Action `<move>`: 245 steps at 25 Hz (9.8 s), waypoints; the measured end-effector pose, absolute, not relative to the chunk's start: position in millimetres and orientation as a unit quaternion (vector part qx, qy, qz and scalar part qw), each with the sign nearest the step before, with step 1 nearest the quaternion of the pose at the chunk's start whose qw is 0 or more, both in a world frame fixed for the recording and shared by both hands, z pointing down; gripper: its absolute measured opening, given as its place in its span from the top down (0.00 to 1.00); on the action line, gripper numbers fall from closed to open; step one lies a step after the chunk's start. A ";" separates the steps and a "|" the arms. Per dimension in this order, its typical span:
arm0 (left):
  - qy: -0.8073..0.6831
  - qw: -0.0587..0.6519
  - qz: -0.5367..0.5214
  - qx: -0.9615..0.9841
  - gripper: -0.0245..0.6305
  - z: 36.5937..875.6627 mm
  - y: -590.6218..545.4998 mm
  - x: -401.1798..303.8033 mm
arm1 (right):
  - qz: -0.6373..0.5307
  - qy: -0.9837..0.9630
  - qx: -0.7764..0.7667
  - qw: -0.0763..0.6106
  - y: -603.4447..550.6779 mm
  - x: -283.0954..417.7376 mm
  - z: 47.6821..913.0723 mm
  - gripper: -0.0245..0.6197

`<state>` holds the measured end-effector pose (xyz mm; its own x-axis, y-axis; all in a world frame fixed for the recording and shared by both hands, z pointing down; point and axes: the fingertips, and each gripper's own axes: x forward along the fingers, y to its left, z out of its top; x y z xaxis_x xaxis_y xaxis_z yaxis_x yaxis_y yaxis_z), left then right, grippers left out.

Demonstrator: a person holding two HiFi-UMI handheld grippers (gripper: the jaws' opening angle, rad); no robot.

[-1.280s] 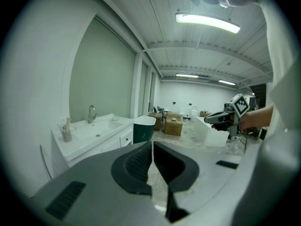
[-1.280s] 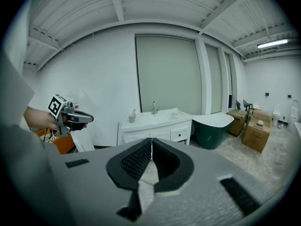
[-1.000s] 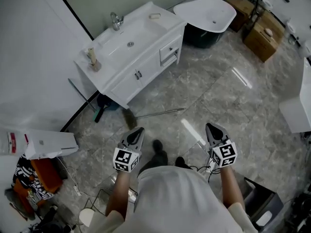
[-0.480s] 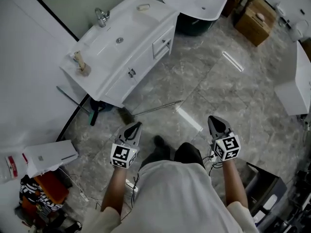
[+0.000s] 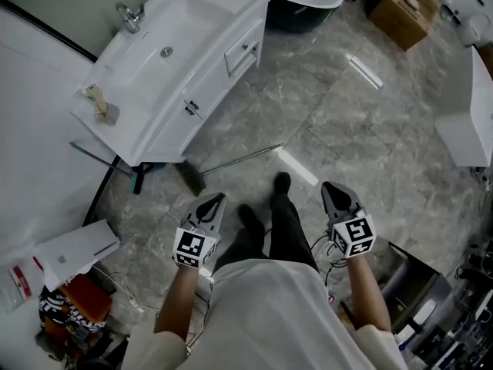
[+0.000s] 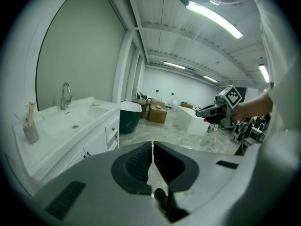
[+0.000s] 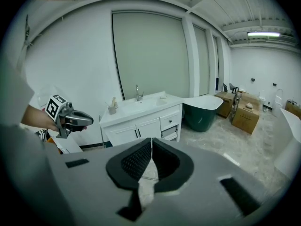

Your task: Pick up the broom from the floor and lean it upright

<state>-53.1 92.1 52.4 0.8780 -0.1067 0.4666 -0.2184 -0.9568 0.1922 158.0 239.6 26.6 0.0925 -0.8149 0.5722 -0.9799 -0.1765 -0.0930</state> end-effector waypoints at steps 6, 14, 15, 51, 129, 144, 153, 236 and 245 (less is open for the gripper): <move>-0.077 0.123 0.250 0.957 0.94 78.5 86.0 -0.7 | 0.280 -0.625 0.711 0.157 220.6 204.2 64.0 0.95; -0.062 0.128 0.288 0.947 0.94 162.0 77.3 69.5 | 0.313 -0.650 0.667 0.184 183.0 257.7 147.5 0.95; -0.062 0.136 0.294 0.944 0.94 176.2 76.2 76.0 | 0.317 -0.653 0.663 0.185 179.1 260.7 159.9 0.95; 0.056 0.080 0.375 0.922 0.94 703.3 37.3 125.0 | 0.358 -0.687 0.599 0.204 109.9 281.9 657.5 0.95; -0.223 0.059 0.067 0.971 0.84 663.3 -162.2 42.1 | 0.167 -0.824 0.518 0.156 -47.3 241.9 651.0 0.96; -0.413 0.024 -0.045 0.909 0.84 583.3 -187.7 -85.8 | 0.097 -0.888 0.420 0.161 -116.8 147.3 586.3 0.96; -0.494 0.021 -0.055 0.868 0.84 576.3 -219.0 -118.1 | 0.076 -0.893 0.407 0.175 -124.7 125.7 562.7 0.96; -0.407 0.146 0.070 0.899 0.64 635.8 -248.5 -99.2 | 0.063 -0.865 0.458 0.196 -119.7 148.2 576.1 0.96; -0.405 0.118 0.066 0.904 0.63 620.0 -236.5 -99.8 | 0.078 -0.882 0.434 0.168 -115.1 136.6 583.2 0.96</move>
<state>-99.8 -236.5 620.0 0.6625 -0.7174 0.2156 -0.7487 -0.6435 0.1594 136.6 -115.1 583.2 -0.5666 -0.7391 0.3643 -0.7915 0.6111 0.0088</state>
